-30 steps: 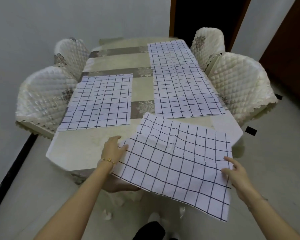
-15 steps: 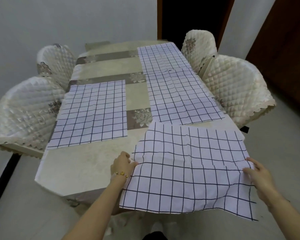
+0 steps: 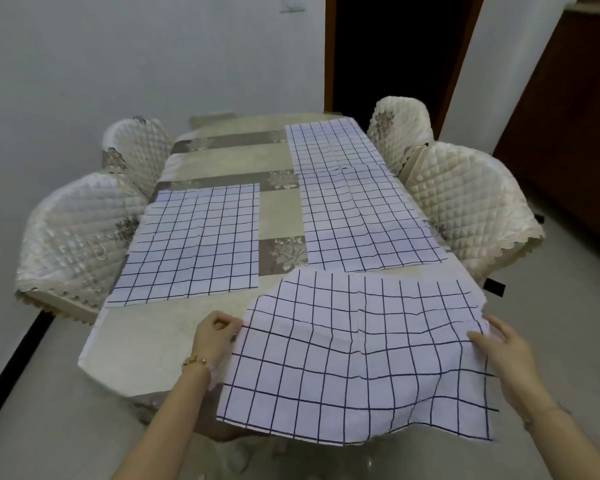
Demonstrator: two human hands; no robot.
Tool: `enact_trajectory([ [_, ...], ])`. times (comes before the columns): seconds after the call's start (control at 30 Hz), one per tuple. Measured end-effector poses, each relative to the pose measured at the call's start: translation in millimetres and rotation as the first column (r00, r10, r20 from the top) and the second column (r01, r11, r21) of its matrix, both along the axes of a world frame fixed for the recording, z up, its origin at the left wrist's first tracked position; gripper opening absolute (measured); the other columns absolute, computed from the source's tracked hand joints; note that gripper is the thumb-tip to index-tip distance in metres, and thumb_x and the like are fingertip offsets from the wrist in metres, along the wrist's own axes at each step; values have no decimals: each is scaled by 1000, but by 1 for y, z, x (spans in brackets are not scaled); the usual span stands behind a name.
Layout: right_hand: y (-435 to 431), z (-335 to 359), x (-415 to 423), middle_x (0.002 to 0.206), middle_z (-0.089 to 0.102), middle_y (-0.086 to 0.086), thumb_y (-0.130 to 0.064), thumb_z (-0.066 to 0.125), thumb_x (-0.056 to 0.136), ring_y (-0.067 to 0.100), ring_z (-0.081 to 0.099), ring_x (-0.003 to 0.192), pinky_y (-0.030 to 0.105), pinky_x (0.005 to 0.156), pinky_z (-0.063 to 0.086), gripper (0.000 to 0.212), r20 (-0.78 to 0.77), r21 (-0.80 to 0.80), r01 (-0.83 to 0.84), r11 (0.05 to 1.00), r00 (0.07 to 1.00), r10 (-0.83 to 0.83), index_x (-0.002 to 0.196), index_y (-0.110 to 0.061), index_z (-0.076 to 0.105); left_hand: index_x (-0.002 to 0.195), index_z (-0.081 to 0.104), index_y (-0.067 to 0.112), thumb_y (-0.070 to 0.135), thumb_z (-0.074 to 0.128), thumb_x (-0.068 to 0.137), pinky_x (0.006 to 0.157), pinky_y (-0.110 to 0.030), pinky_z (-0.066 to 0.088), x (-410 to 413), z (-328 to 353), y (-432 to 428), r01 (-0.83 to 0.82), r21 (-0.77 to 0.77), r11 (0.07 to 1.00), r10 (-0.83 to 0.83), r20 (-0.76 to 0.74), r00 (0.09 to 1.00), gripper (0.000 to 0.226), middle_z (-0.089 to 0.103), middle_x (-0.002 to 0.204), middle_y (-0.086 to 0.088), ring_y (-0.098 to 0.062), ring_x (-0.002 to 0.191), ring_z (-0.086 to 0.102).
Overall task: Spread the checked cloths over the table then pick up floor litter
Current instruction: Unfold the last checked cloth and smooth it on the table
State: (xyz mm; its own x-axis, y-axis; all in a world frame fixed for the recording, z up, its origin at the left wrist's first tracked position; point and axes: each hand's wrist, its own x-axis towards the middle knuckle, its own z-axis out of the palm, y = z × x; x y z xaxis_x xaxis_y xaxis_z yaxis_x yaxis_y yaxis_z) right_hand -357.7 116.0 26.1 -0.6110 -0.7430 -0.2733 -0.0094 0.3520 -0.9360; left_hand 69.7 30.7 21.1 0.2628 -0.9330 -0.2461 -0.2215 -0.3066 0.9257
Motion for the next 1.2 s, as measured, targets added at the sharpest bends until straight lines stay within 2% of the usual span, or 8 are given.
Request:
enact_trajectory([
  [0.17,-15,25,23,96,66,14,-4,64,85,16,62,80,29,69,50,48,44,-73,-158,985,986,161,129,-22,56,82,61,11,8,69,81,72,-25,52,35,23,32,-99,-66,993,90,-123,988,9,70,81,-5,-24,85,65],
  [0.3,-21,36,46,90,70,6,-4,63,86,18,66,84,26,68,58,50,79,-117,-315,942,942,325,127,-30,55,128,46,7,27,67,84,98,-38,43,21,-7,64,33,260,965,-126,349,929,53,51,128,-13,-32,122,47],
  [0.37,-16,34,54,91,70,5,-5,62,87,18,67,87,31,75,54,51,74,-117,-359,926,927,368,130,-30,53,137,37,2,28,72,79,106,-38,37,11,-18,82,5,309,951,-156,467,871,71,42,138,-17,-32,128,41],
  [0.63,14,31,60,110,63,32,-8,62,88,19,60,79,27,62,46,49,59,-54,-418,907,905,421,131,-29,53,120,49,0,0,65,82,79,-29,44,8,-18,143,-265,147,953,244,148,959,41,56,120,-22,-28,100,54],
  [0.8,26,40,96,105,69,23,-7,60,88,31,66,96,28,66,50,49,22,-73,-510,857,858,513,134,-24,51,115,51,15,3,64,84,71,-30,50,48,19,193,-317,14,948,317,-15,948,35,60,112,-15,-25,97,58],
  [0.9,32,48,139,90,72,7,-9,60,89,20,67,89,23,64,52,49,7,-97,-585,805,808,589,134,-24,50,111,56,25,8,61,88,62,-21,50,87,43,232,-373,-34,927,366,-130,922,30,66,106,-8,-16,86,65],
  [1.1,45,52,256,117,64,11,-12,61,90,23,61,108,22,74,43,49,30,-134,-718,683,686,727,134,-29,49,115,64,19,2,54,90,103,-30,36,197,69,317,-494,-127,860,488,-82,869,32,55,123,3,-10,122,44],
  [1.2,53,48,333,115,65,14,-12,63,88,24,60,108,23,78,41,49,26,-127,-770,625,628,778,133,-28,51,115,64,19,-3,50,91,106,-28,31,259,73,364,-551,-129,824,548,-66,834,35,53,127,5,-5,126,39],
])
